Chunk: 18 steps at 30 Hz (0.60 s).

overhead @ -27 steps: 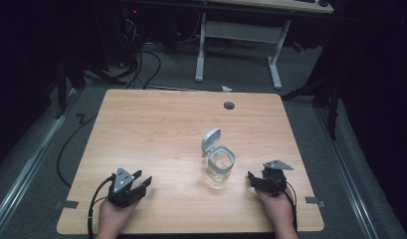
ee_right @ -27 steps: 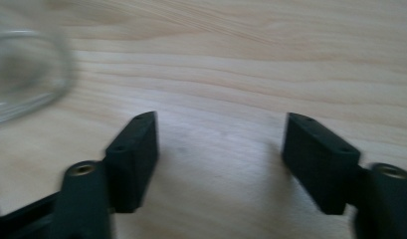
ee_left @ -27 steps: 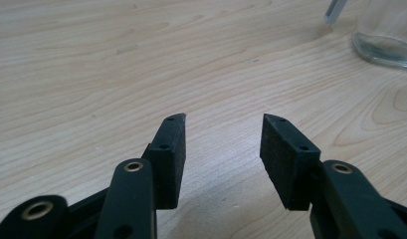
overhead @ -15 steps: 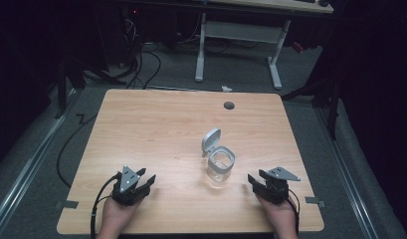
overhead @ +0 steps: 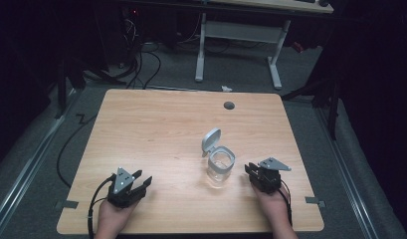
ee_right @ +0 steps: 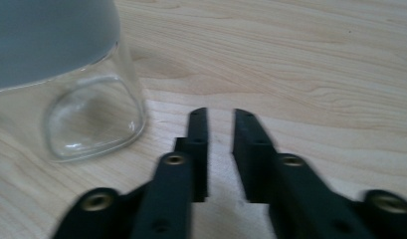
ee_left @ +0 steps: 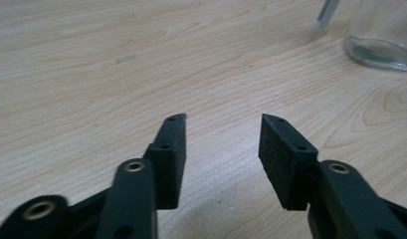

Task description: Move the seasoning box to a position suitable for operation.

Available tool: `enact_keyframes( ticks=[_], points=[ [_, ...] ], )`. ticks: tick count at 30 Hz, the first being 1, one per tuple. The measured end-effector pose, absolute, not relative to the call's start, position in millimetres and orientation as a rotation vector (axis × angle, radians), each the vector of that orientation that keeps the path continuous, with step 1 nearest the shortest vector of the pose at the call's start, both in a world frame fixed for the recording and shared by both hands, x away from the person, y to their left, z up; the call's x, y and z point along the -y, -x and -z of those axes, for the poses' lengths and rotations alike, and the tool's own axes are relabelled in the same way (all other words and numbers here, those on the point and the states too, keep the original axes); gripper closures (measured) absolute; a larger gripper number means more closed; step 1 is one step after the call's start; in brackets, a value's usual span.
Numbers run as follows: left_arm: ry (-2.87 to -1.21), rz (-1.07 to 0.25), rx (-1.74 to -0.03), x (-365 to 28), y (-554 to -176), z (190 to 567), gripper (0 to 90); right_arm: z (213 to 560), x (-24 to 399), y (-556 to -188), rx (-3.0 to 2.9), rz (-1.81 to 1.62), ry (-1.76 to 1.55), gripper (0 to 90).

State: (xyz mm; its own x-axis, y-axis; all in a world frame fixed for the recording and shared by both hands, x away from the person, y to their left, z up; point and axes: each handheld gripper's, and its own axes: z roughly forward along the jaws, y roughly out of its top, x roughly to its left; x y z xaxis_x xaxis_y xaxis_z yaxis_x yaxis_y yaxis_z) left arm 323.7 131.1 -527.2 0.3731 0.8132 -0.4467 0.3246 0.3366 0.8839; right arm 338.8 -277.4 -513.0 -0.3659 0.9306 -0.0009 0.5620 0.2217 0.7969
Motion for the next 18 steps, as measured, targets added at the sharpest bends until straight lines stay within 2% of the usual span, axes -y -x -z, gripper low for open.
enact_keyframes(
  ticks=[1,12,18],
  points=[
    [-1.239,-0.445,-1.208,-131,-324,527,57.0,512,277,-341,-2.024,-1.007,-1.372,90.0],
    [-1.257,-0.450,-1.194,-128,-322,529,56.9,500,257,-363,-2.044,-1.073,-1.258,90.0],
    [-1.260,-0.454,-1.188,-127,-322,529,57.0,500,245,-362,-2.084,-1.078,-1.204,90.0]
  ],
)
